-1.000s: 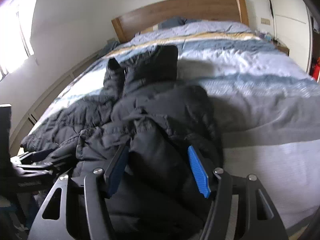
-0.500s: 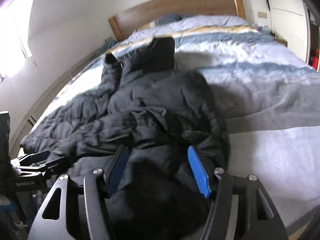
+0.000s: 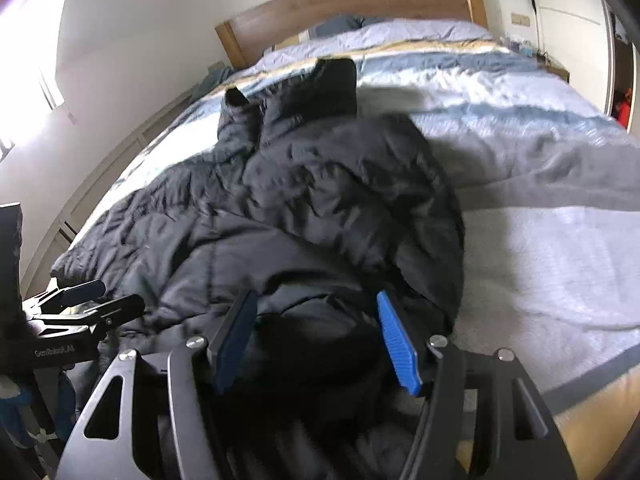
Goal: Fold large clothes
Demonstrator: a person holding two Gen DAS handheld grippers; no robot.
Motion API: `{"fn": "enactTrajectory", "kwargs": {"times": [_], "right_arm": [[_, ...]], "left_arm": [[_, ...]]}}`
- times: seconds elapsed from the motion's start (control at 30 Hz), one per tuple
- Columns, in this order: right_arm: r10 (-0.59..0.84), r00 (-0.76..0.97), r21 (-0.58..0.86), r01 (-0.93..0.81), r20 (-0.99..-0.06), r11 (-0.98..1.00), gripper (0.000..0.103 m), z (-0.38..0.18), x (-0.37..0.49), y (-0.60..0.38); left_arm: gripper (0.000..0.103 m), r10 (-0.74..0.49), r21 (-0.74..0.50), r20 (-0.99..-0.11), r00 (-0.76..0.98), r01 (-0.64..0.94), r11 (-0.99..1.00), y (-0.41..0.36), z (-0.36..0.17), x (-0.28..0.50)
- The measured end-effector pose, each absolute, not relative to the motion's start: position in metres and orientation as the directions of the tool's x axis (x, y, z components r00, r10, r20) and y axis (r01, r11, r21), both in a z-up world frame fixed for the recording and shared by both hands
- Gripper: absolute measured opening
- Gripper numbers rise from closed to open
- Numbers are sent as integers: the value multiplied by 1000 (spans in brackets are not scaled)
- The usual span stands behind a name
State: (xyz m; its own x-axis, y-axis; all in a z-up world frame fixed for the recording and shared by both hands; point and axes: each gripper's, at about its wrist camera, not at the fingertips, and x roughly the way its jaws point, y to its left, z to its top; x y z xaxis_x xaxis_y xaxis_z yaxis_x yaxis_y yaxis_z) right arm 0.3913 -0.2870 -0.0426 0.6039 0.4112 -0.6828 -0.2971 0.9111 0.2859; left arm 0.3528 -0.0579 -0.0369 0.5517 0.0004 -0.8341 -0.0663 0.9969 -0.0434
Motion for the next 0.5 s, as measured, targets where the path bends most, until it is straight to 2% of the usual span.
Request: {"fn": "enactTrajectory", "kwargs": {"times": [0.2, 0.5], "right_arm": [[430, 648, 299, -310, -628, 903, 60, -2, 341, -281], [367, 703, 230, -287, -608, 930, 61, 44, 252, -264]], "left_arm": [[97, -31, -79, -792, 610, -52, 995, -52, 12, 311], [97, 22, -53, -708, 706, -84, 995, -33, 64, 230]]}}
